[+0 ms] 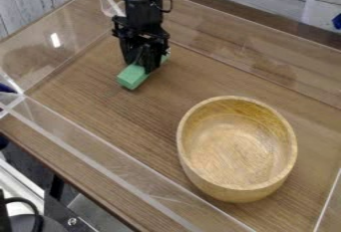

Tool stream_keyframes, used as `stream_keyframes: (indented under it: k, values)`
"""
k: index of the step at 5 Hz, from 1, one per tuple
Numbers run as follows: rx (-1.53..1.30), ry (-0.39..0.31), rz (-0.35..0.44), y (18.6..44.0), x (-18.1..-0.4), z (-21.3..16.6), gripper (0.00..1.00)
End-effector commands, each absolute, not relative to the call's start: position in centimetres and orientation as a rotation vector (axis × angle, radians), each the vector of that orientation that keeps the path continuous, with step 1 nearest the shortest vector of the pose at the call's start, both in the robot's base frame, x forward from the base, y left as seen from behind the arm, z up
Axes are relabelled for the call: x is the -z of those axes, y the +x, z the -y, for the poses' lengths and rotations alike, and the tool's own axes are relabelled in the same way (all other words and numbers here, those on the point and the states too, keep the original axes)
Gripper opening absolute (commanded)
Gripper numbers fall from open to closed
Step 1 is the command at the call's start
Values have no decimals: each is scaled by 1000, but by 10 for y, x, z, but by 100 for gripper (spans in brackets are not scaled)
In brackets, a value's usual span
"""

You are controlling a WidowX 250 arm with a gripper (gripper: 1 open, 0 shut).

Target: Put the green block in the brown bowl

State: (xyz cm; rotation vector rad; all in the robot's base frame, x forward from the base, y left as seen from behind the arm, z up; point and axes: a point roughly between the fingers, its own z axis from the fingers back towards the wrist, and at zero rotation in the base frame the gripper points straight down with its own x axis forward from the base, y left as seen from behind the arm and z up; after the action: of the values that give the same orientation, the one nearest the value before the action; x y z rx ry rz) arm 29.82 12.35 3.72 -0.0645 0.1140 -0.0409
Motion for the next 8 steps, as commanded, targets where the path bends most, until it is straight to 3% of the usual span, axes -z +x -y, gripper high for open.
stream_keyframes:
  k: [1,8]
  values:
    - [52,-39,-46,314,-55,-128,0]
    - [80,-60,11,335,-64,-131,0]
